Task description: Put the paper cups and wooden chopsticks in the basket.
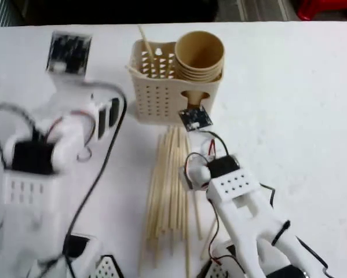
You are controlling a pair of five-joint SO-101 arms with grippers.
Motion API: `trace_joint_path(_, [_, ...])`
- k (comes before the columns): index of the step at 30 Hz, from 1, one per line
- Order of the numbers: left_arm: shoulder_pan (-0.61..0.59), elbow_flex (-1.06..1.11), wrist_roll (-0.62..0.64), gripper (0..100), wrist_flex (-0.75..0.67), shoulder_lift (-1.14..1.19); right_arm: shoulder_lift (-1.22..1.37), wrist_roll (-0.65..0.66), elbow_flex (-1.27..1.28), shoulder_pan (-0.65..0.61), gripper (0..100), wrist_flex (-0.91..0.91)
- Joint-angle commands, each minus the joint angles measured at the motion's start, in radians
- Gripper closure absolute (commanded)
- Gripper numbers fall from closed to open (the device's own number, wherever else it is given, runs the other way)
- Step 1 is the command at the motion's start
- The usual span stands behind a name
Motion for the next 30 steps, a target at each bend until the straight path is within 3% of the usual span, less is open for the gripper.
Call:
trace_joint_path(1, [-0.007, 0.222, 0.009, 81, -0.157, -0.216, 0.021, -0.017, -0.043, -0.035, 75.9, 0.001])
trace_joint_path(8, [-0.007, 0.548, 0.009, 81, -0.359, -0.377, 0.104, -0.078, -0.035, -0.099, 75.9, -0.096])
trace_joint_path(19, [-0.004, 0.603, 0.009, 81, -0.385, -0.38, 0.337, -0.08, -0.043, -0.097, 76.4, -0.211])
trace_joint_path(26, [-0.005, 0.611, 0.009, 81, -0.385, -0.378, 0.392, -0.006, -0.063, -0.096, 98.2, -0.211])
trace_joint_path(30, [-0.002, 0.612, 0.009, 81, -0.384, -0.378, 0.397, -0.006, -0.064, -0.062, 98.0, -0.206])
